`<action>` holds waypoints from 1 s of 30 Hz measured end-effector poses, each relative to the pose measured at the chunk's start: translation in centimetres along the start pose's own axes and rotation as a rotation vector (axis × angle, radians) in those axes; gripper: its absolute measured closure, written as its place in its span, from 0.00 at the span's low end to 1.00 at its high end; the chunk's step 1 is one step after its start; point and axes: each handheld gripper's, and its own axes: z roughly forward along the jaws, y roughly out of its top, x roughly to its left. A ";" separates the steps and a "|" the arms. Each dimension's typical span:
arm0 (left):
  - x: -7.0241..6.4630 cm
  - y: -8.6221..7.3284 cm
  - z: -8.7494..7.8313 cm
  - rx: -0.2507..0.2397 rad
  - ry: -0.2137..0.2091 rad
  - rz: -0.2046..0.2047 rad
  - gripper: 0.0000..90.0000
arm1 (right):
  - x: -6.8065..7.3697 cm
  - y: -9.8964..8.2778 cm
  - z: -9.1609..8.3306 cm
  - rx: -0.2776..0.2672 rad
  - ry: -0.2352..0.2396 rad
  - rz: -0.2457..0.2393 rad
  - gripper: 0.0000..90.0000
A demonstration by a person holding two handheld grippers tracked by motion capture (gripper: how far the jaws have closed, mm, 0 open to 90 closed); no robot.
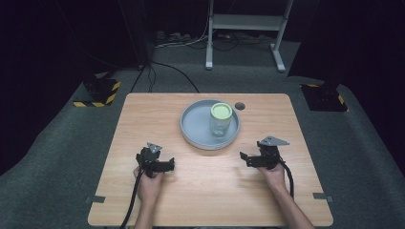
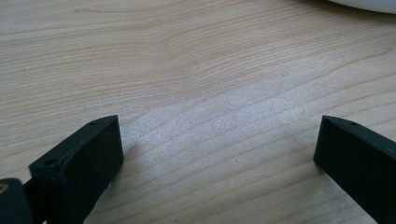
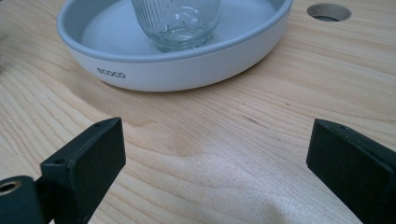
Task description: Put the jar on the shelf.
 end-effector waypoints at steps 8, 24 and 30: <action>0.0 0.0 0.0 0.000 0.000 0.000 0.02 | 0.1 -0.2 0.7 0.020 -0.007 -0.007 0.05; 0.0 0.0 0.0 0.000 0.000 0.000 0.02 | 0.1 -0.6 1.7 0.064 -0.032 -0.028 0.05; 0.0 0.0 0.0 0.000 0.000 0.000 0.02 | 0.1 -0.9 2.2 0.090 -0.043 -0.031 0.05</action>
